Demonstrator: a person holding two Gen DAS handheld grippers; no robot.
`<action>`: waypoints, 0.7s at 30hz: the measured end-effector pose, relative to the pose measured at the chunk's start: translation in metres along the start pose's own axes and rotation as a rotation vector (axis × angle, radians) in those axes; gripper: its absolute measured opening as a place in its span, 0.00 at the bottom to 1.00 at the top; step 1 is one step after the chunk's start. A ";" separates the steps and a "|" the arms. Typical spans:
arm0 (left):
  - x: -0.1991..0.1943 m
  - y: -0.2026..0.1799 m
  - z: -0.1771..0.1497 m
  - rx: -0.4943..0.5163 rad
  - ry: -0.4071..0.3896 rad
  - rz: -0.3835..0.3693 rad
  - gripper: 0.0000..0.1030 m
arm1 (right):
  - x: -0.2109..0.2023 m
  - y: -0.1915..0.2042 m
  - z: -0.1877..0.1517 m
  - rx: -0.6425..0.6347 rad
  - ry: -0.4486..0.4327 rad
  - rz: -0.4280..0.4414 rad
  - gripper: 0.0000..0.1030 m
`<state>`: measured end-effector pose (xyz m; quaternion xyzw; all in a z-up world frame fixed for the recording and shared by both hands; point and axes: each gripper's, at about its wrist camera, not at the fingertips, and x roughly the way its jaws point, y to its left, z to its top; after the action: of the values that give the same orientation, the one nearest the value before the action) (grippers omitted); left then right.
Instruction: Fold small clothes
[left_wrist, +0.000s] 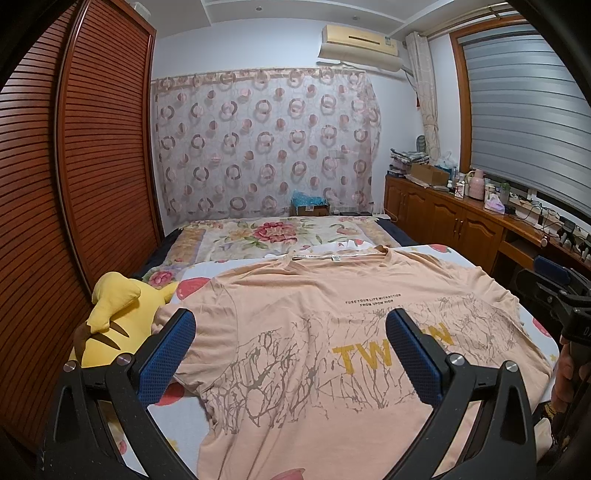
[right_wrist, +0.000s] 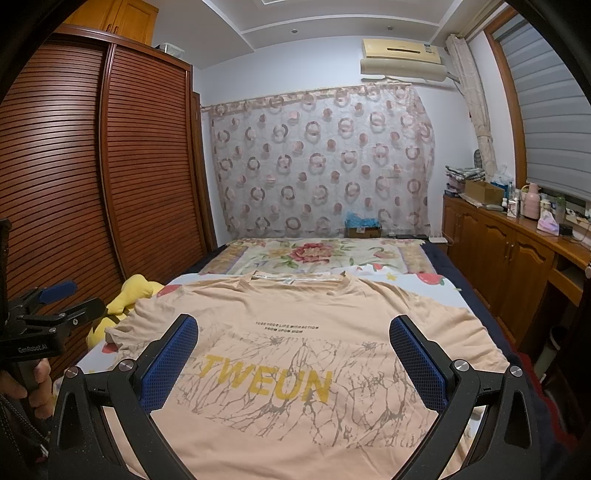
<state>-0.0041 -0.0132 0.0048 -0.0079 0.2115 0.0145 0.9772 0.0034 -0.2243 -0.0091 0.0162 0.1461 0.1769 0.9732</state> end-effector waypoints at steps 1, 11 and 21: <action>0.000 0.000 0.000 -0.005 0.005 -0.004 1.00 | 0.001 0.000 0.000 0.001 0.004 0.005 1.00; 0.012 0.036 -0.005 -0.041 0.052 -0.013 1.00 | 0.030 -0.007 0.003 -0.013 0.065 0.075 1.00; 0.039 0.087 -0.007 -0.036 0.109 0.016 1.00 | 0.079 -0.018 0.033 -0.103 0.139 0.152 1.00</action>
<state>0.0254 0.0749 -0.0187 -0.0244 0.2641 0.0259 0.9638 0.0898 -0.2132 -0.0009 -0.0352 0.2024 0.2584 0.9440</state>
